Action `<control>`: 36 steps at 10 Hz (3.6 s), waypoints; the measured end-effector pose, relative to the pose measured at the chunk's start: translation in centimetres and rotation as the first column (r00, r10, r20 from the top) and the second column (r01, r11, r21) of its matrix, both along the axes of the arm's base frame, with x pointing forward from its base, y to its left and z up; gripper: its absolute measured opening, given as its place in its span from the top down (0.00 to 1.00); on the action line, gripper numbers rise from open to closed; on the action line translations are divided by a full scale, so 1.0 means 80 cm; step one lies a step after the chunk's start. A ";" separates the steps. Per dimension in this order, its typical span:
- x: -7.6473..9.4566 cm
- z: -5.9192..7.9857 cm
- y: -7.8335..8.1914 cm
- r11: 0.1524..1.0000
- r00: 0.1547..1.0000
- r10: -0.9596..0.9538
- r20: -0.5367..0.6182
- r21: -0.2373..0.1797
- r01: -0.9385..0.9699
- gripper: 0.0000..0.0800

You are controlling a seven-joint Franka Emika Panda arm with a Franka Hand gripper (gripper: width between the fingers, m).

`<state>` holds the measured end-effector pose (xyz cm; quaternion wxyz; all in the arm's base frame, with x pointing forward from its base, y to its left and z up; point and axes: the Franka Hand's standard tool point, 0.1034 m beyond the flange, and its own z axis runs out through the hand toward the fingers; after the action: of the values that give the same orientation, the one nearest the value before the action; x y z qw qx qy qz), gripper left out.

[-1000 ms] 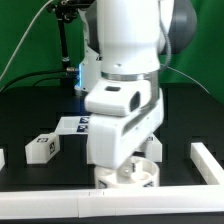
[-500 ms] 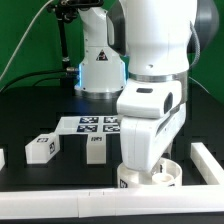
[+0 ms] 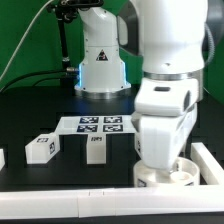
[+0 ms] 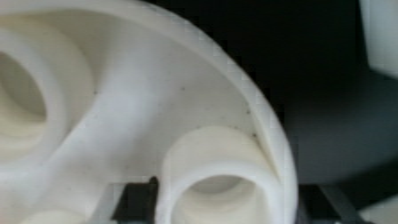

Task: Assemble stool

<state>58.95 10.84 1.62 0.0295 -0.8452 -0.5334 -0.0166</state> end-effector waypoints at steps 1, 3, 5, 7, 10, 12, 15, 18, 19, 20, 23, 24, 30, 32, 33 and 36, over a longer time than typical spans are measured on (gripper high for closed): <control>0.002 -0.001 0.003 1.000 1.000 0.010 -0.006 0.000 -0.010 0.60; 0.002 -0.001 0.004 1.000 1.000 0.009 -0.011 0.000 -0.009 0.60; 0.002 -0.001 0.004 1.000 1.000 0.008 -0.010 0.000 -0.008 0.58; 0.001 -0.002 0.003 1.000 1.000 0.008 -0.012 0.000 -0.008 0.36; -0.003 -0.003 0.003 1.000 1.000 0.009 -0.022 -0.002 -0.009 0.20; -0.003 -0.003 0.003 1.000 1.000 0.009 -0.023 -0.002 -0.009 0.19; -0.003 -0.003 0.003 1.000 1.000 0.009 -0.023 -0.002 -0.009 0.19; 0.000 0.034 -0.003 1.000 0.999 0.008 -0.031 -0.015 -0.008 0.19; 0.003 0.051 -0.008 1.000 1.000 -0.002 -0.024 -0.018 0.002 0.19; 0.006 0.064 -0.011 0.999 0.999 -0.041 -0.016 -0.020 0.041 0.19; 0.006 0.065 -0.010 0.991 0.991 -0.134 -0.018 -0.022 0.134 0.19; 0.006 0.065 -0.010 0.982 0.982 -0.189 -0.021 -0.023 0.189 0.19; -0.005 0.069 -0.029 0.677 0.675 -0.735 -0.061 -0.029 0.735 0.19; -0.006 0.068 -0.026 0.588 0.585 -0.808 -0.071 -0.034 0.808 0.19; -0.006 0.068 -0.025 0.529 0.526 -0.847 -0.079 -0.037 0.848 0.19; -0.039 0.051 -0.041 0.499 0.487 -0.866 -0.110 -0.140 0.855 0.19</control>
Offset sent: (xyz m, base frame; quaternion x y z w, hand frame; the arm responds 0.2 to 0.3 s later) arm 0.0007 -0.0011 -0.0117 -0.0005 0.0127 0.0122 0.9998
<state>55.80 7.60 5.68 0.0333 -0.9971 -0.0355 0.0588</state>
